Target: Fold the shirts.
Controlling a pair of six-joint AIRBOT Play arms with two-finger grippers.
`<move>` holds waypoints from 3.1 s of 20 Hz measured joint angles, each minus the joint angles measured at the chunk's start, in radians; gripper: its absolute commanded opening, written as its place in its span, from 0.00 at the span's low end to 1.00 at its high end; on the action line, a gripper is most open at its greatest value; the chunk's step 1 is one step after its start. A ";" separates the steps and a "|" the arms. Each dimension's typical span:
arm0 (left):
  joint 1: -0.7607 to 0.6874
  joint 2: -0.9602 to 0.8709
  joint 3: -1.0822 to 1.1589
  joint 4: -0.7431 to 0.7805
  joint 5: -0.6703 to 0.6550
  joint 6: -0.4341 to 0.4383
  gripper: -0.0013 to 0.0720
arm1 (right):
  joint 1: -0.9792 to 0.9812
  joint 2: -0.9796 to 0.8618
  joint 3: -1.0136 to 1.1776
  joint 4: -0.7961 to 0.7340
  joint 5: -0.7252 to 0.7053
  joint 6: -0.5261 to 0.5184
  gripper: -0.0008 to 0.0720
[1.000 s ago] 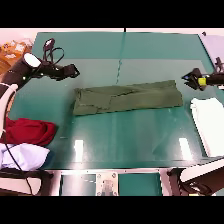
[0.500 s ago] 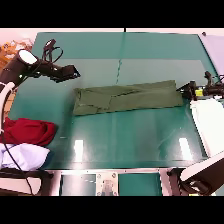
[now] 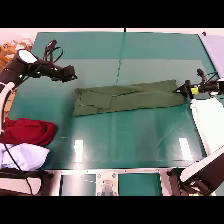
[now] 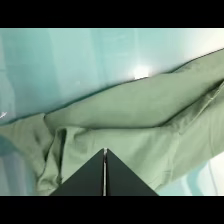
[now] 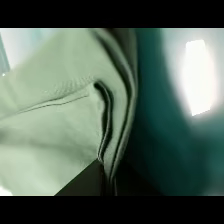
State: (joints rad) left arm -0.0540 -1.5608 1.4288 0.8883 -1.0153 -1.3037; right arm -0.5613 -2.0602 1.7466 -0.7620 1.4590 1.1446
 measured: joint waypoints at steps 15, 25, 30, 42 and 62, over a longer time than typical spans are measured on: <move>-0.576 -0.314 0.024 -0.320 0.450 -0.016 0.06 | 0.295 0.574 0.022 0.029 0.205 0.142 0.03; -0.526 -0.375 0.167 -0.322 0.217 0.009 0.05 | 0.389 0.633 0.014 0.029 0.178 0.156 0.03; -0.325 -0.312 0.378 -0.012 -0.180 -0.096 0.06 | 0.473 0.634 -0.021 0.029 0.078 0.189 0.03; 0.050 -0.217 0.623 0.304 -0.541 -0.146 0.06 | 1.175 0.295 -0.179 0.115 -0.774 0.241 0.82; 0.084 -0.212 0.629 0.316 -0.565 -0.116 0.06 | 0.611 0.399 -0.547 -0.019 -0.458 0.290 0.90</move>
State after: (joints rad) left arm 0.0296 -1.7733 2.0583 1.2045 -1.5803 -1.4200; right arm 0.0494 -1.6611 1.1992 -0.7807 1.0008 1.4349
